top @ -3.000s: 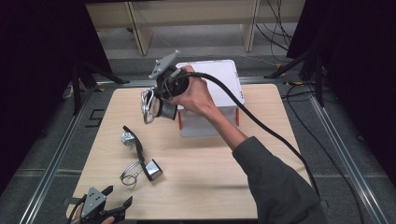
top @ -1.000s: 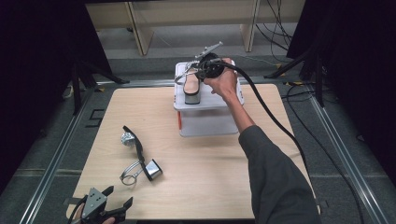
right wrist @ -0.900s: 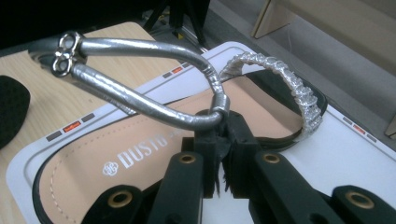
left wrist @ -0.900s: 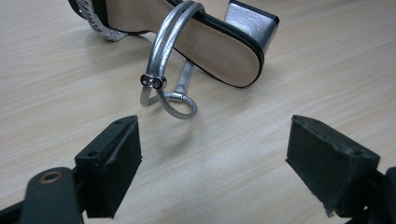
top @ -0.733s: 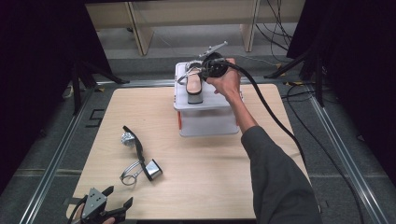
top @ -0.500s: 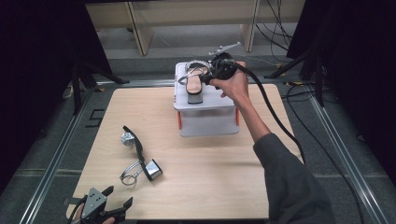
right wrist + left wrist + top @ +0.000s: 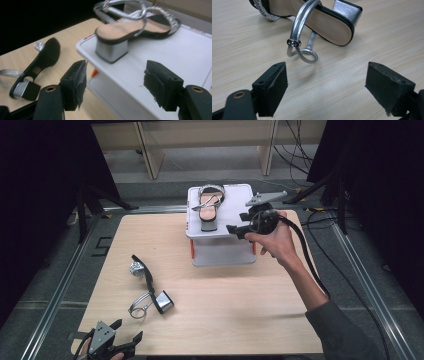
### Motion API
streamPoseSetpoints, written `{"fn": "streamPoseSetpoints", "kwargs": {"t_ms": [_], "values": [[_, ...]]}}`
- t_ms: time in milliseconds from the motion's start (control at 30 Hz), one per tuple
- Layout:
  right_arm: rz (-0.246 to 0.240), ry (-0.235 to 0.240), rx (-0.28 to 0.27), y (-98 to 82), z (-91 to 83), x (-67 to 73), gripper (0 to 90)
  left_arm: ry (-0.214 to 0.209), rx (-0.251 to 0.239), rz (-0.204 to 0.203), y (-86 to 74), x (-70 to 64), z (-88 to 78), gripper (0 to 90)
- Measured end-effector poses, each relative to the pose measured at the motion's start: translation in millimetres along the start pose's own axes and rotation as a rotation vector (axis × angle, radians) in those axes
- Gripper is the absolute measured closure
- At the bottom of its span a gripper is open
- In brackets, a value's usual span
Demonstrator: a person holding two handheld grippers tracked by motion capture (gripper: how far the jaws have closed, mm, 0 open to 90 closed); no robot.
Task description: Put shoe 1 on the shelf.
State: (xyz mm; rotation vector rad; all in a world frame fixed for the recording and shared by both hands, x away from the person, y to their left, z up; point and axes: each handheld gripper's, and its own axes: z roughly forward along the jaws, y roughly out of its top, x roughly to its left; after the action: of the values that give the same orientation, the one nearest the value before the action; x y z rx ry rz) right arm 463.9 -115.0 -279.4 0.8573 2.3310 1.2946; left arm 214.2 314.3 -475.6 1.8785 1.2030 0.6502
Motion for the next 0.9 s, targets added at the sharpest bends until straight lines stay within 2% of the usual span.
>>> {"fn": "streamPoseSetpoints", "kwargs": {"t_ms": [33, 67, 100, 133, 167, 200, 300, 367, 467, 567, 633, 700, 733, 767, 833, 900], "values": [[0.012, 0.009, 0.012, -4.1, -1.0, 4.7, 34.2, 0.000, -0.015, -0.016, -0.1, -1.1, 1.4, 17.3], [-0.005, 0.018, 0.011, -7.8, -1.0, 7.7, 34.2, 0.000, -0.013, -0.013, -0.1, -1.0, 1.4, 17.3], [0.000, 0.030, 0.014, -11.8, -0.5, 12.5, 34.1, 0.001, -0.014, -0.015, -0.1, -1.1, 1.4, 17.2], [-0.011, 0.035, 0.018, -15.3, -0.1, 16.3, 34.0, 0.010, -0.002, -0.003, -0.2, -0.1, 1.4, 17.2], [-0.016, 0.040, 0.018, -18.9, 1.6, 21.1, 33.9, -0.001, -0.011, -0.014, -0.1, -0.8, 1.6, 17.3], [-0.015, 0.042, 0.023, -22.1, 2.2, 25.9, 33.9, 0.001, -0.004, -0.006, 0.1, -0.4, 0.9, 17.2], [-0.039, 0.061, 0.031, -28.8, 6.6, 38.6, 33.1, 0.003, -0.014, -0.019, -0.1, -0.7, 0.9, 17.2], [-0.071, 0.071, 0.035, -33.3, 11.8, 49.9, 32.9, 0.005, 0.004, -0.005, 0.0, 0.4, -0.6, 17.2], [-0.066, 0.106, 0.032, -39.5, 20.0, 65.8, 32.6, 0.006, -0.014, -0.017, -0.1, -0.5, 0.9, 17.1], [-0.065, 0.132, 0.044, -46.7, 30.7, 80.7, 32.6, 0.006, -0.006, -0.012, -0.2, -0.2, 0.2, 17.1], [-0.088, 0.151, 0.059, -51.2, 38.4, 88.2, 32.6, 0.006, -0.004, -0.011, -0.1, 0.1, 0.1, 17.1], [-0.096, 0.161, 0.067, -56.2, 46.3, 96.1, 32.5, 0.005, -0.020, -0.025, -0.2, -1.0, 1.6, 17.1], [-0.080, 0.164, 0.081, -59.0, 49.7, 100.7, 32.2, 0.005, -0.021, -0.026, -0.3, -1.0, 1.5, 17.1], [-0.093, 0.162, 0.106, -60.6, 52.8, 104.0, 31.0, 0.005, -0.021, -0.026, -0.3, -0.9, 1.5, 17.1], [-0.123, 0.141, 0.122, -62.8, 59.1, 112.8, 29.9, 0.005, -0.021, -0.023, -0.3, -0.7, 1.3, 17.1], [-0.134, 0.161, 0.123, -63.1, 64.4, 122.5, 30.1, 0.005, -0.023, -0.023, -0.3, -0.7, 1.0, 17.1]]}}
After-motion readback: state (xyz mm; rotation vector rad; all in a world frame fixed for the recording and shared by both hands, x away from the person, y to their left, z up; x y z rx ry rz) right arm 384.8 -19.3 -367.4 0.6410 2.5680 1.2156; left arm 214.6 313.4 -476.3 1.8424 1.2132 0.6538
